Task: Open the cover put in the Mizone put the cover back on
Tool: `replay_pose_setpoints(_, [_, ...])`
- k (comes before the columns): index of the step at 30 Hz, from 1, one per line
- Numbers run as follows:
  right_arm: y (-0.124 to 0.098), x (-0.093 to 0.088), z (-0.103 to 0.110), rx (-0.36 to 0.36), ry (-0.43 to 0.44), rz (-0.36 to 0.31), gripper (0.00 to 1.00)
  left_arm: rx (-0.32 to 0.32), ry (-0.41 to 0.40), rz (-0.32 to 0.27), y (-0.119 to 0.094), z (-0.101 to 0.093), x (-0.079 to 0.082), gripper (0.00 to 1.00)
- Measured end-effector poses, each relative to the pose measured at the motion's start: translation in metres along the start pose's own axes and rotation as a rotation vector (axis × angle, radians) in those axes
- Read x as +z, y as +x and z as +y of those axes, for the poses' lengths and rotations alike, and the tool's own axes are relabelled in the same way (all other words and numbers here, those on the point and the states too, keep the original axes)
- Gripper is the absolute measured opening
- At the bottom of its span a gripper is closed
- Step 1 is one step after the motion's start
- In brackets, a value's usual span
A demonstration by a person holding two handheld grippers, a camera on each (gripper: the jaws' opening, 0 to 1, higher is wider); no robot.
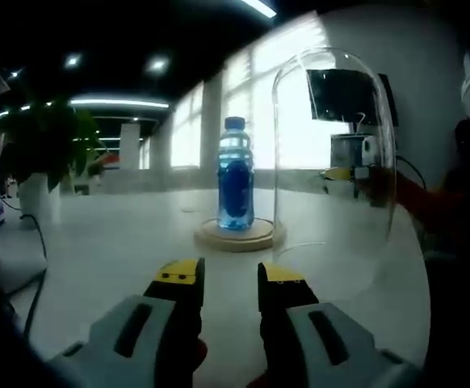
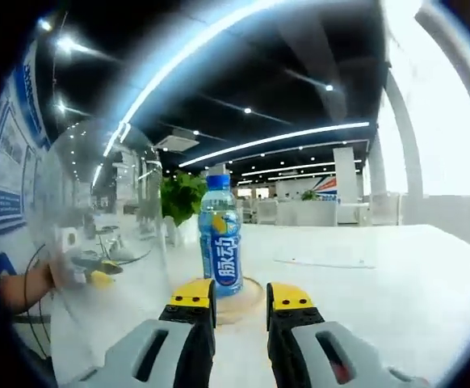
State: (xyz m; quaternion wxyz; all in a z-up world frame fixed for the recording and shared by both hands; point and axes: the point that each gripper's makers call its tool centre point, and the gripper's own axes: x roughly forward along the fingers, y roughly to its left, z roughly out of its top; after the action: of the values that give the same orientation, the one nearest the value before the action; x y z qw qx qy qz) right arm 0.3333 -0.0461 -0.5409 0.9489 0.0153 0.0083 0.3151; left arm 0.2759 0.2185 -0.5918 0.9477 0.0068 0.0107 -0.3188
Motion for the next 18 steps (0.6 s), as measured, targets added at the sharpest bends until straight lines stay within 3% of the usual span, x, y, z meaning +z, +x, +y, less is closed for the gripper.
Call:
replay_pose_setpoints(5, [-0.006, -0.010, -0.002, -0.011, -0.025, -0.013, 0.16, 0.006, -0.016, -0.009, -0.002, 0.004, 0.001, 0.22])
replay_pose_setpoints(18, [-0.010, -0.058, 0.000, 0.000, -0.003, 0.064, 0.16, -0.003, -0.023, -0.010, -0.002, 0.004, 0.001, 0.22])
